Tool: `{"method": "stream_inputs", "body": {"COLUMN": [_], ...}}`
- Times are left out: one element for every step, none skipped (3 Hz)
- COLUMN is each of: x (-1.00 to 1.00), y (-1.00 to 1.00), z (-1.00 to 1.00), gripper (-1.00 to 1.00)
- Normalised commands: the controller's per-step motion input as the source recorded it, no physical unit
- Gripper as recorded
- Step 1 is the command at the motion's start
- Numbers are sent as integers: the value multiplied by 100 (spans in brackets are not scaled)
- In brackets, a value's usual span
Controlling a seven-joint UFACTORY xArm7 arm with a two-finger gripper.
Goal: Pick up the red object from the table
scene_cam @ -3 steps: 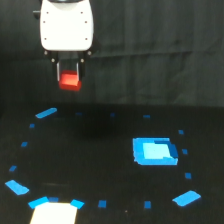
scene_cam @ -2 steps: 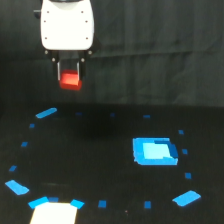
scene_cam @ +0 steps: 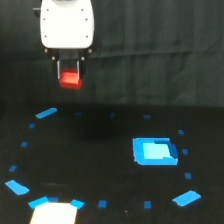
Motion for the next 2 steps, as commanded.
{"method": "stream_inputs", "body": {"x": [29,0], "y": [-14,-3], "z": [-27,-16], "gripper": [-100,-100]}}
